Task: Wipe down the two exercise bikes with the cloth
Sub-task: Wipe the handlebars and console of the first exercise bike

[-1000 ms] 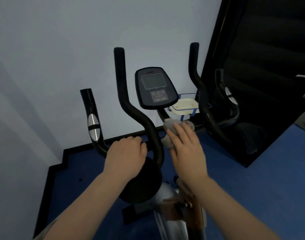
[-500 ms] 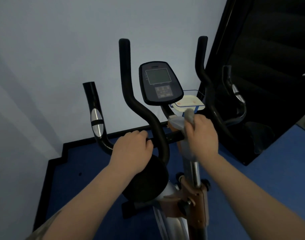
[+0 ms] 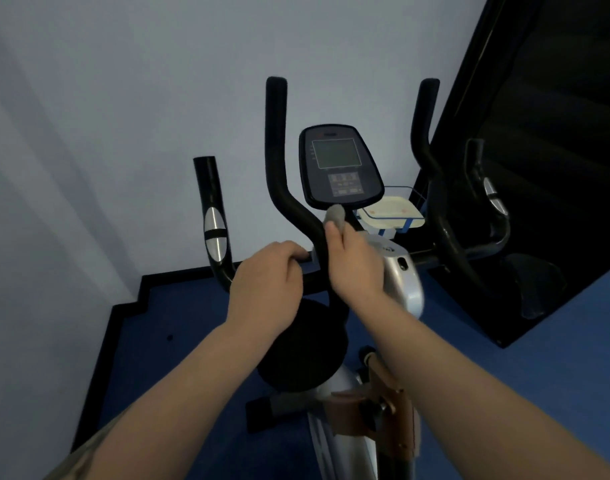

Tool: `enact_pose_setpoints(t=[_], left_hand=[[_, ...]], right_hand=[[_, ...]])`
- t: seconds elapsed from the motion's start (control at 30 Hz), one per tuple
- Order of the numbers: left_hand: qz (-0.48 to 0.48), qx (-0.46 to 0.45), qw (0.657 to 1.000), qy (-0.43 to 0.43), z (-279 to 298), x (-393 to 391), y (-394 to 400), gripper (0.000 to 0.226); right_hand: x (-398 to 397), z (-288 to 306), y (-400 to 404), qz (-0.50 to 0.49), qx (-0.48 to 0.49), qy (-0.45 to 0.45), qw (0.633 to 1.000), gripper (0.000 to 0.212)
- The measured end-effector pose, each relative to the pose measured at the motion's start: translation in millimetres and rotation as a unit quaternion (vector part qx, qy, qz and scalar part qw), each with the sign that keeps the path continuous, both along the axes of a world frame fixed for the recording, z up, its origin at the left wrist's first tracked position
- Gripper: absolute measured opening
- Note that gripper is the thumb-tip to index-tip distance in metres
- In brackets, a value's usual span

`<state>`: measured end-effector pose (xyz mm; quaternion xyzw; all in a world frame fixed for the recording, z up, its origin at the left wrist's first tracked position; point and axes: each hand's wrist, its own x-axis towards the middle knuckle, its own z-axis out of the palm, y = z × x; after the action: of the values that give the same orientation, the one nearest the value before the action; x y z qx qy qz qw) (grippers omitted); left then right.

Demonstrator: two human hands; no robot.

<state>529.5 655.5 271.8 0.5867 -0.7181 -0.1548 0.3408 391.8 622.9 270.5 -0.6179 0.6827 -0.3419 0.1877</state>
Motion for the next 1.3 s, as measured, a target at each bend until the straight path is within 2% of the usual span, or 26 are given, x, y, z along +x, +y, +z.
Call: enact_pose_setpoints(t=[0.07,0.17,0.23,0.27,0.33,0.37,0.47,0.53,0.6,0.73,0.83,0.87,0.9,0.97,1.0,1.07,1.1,1.13,1.23,1.3], left_hand=[[0.024,-0.028,0.998,0.053,3.5,12.0,-5.8,0.027],[0.054,-0.071,0.995,0.047,8.6,30.1,-33.7,0.025],[0.014,-0.057,0.998,-0.004,10.7,32.1,-50.4,0.027],[-0.011,-0.05,0.997,-0.056,8.9,30.9,-56.1,0.029],[-0.023,-0.059,0.984,-0.165,0.8,27.7,-59.9,0.031],[-0.017,-0.077,0.979,-0.189,-4.3,27.8,-59.4,0.03],[0.033,-0.119,0.984,-0.129,-11.3,28.9,-54.3,0.022],[0.048,-0.138,0.983,-0.114,-11.7,28.0,-54.9,0.02],[0.044,-0.153,0.98,-0.116,-11.9,27.9,-55.3,0.021],[0.067,-0.208,0.974,-0.06,-13.3,30.9,-49.1,0.027],[0.099,-0.208,0.973,0.035,-15.9,33.1,-48.5,0.032],[0.102,-0.213,0.969,0.067,-16.3,33.7,-48.7,0.034],[0.105,-0.224,0.964,0.093,-16.3,34.3,-49.0,0.035],[0.123,-0.244,0.954,0.123,-16.3,35.6,-49.6,0.036],[0.141,-0.242,0.95,0.136,-16.6,36.6,-49.6,0.038],[0.154,-0.211,0.951,0.165,-16.0,41.4,-49.8,0.046],[0.138,-0.189,0.958,0.167,-16.8,45.7,-50.6,0.05],[0.11,-0.172,0.967,0.155,-19.0,50.6,-51.4,0.053],[0.038,-0.148,0.982,0.111,-28.9,63.7,-54.7,0.057],[0.032,-0.145,0.982,0.117,-32.4,65.7,-56.8,0.057]], right_hand=[[2.8,-12.5,18.8,0.026,-0.048,-0.051,0.997,0.032],[-8.4,-12.4,26.4,0.095,-0.067,-0.12,0.986,0.037],[-2.9,0.3,-1.9,0.123,-0.045,-0.127,0.983,0.029],[1.4,8.8,-14.3,0.128,-0.036,-0.117,0.984,0.025],[4.9,8.1,-22.8,0.148,-0.047,-0.074,0.985,0.023],[1.6,-1.2,-16.9,0.162,-0.071,-0.034,0.984,0.027],[-17.2,-24.4,21.9,0.219,-0.145,0.08,0.962,0.041],[-24.4,-23.1,15.5,0.253,-0.134,0.102,0.953,0.042],[-15.4,-8.6,-2.2,0.241,-0.109,0.108,0.958,0.041],[3.2,-9.1,5.6,0.177,-0.13,0.041,0.975,0.048],[-15.3,-24.1,38.3,0.203,-0.112,-0.127,0.964,0.061],[-21.8,-21.3,40.1,0.213,-0.103,-0.165,0.957,0.059],[-24.0,-15.7,36.6,0.225,-0.106,-0.168,0.954,0.053],[-14.5,-0.6,22.5,0.255,-0.12,-0.115,0.953,0.043],[-3.3,7.0,14.9,0.279,-0.096,-0.077,0.952,0.041],[17.5,16.8,1.6,0.327,-0.009,0.07,0.942,0.038],[23.0,19.6,-2.7,0.344,0.03,0.153,0.926,0.035],[23.7,21.7,-5.5,0.363,0.065,0.195,0.909,0.032],[10.2,30.7,-6.3,0.414,0.151,0.179,0.88,0.04],[9.6,31.6,-8.8,0.435,0.17,0.215,0.858,0.046]])
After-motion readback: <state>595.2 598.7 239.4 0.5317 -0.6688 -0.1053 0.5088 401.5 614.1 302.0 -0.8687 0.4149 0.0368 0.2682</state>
